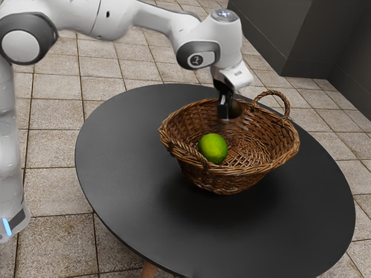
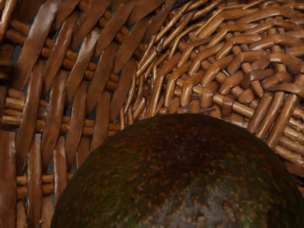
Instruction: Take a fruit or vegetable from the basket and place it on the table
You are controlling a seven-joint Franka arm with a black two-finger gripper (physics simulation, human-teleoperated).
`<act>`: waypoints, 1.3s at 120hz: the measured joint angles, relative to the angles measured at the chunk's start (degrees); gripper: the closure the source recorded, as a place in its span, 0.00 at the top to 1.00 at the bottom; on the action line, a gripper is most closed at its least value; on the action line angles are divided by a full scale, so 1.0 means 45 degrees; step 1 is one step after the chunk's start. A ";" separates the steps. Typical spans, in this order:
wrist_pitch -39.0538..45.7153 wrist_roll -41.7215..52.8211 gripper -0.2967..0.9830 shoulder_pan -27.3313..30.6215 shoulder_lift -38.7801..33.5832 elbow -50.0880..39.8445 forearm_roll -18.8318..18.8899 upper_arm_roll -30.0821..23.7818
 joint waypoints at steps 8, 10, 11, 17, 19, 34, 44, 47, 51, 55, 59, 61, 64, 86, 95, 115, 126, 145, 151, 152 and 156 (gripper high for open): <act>-0.0286 -0.0003 0.50 -0.0080 -0.0322 0.0000 -0.0071 0.0076; -0.0366 -0.0005 0.49 -0.0089 -0.0433 -0.0001 -0.0084 0.0086; -0.0417 -0.0008 0.49 -0.0098 -0.0504 -0.0001 -0.0091 0.0097; -0.0755 -0.0034 0.50 -0.0276 -0.0879 0.0000 -0.0118 0.0304; -0.0896 -0.0044 0.50 -0.0343 -0.0999 0.0000 -0.0126 0.0408; -0.2240 -0.0157 0.51 -0.0148 -0.1536 -0.0008 -0.0164 0.1408; -0.3294 -0.0273 0.51 0.0204 -0.1604 -0.0038 -0.0176 0.1957; -0.3586 -0.0312 0.50 0.0309 -0.1611 -0.0048 -0.0177 0.2016; -0.3939 -0.0363 0.50 0.0414 -0.1609 -0.0064 -0.0175 0.2060; -0.4264 -0.0413 0.50 0.0503 -0.1597 -0.0086 -0.0175 0.2077; -0.4572 -0.0464 0.50 0.0589 -0.1572 -0.0100 -0.0175 0.2087; -0.4720 -0.0489 0.50 0.0652 -0.1557 -0.0107 -0.0175 0.2090; -0.4931 -0.0525 0.50 0.0762 -0.1533 -0.0123 -0.0175 0.2093; -0.5974 -0.0764 0.50 0.1442 -0.1530 -0.0428 -0.0175 0.2118; -0.6205 -0.0839 0.50 0.1656 -0.1566 -0.0458 -0.0170 0.2126; -0.6511 -0.0973 0.50 0.1910 -0.1562 -0.0467 -0.0167 0.2117; -0.6587 -0.1030 0.50 0.2082 -0.1559 -0.0467 -0.0167 0.2117; -0.6653 -0.1113 0.56 0.2265 -0.1520 -0.0463 -0.0197 0.2110; -0.6671 -0.1183 0.62 0.2263 -0.1492 -0.0450 -0.0234 0.2091; -0.6674 -0.1196 0.62 0.2261 -0.1488 -0.0450 -0.0239 0.2089; -0.6689 -0.1244 0.65 0.2252 -0.1473 -0.0435 -0.0255 0.2083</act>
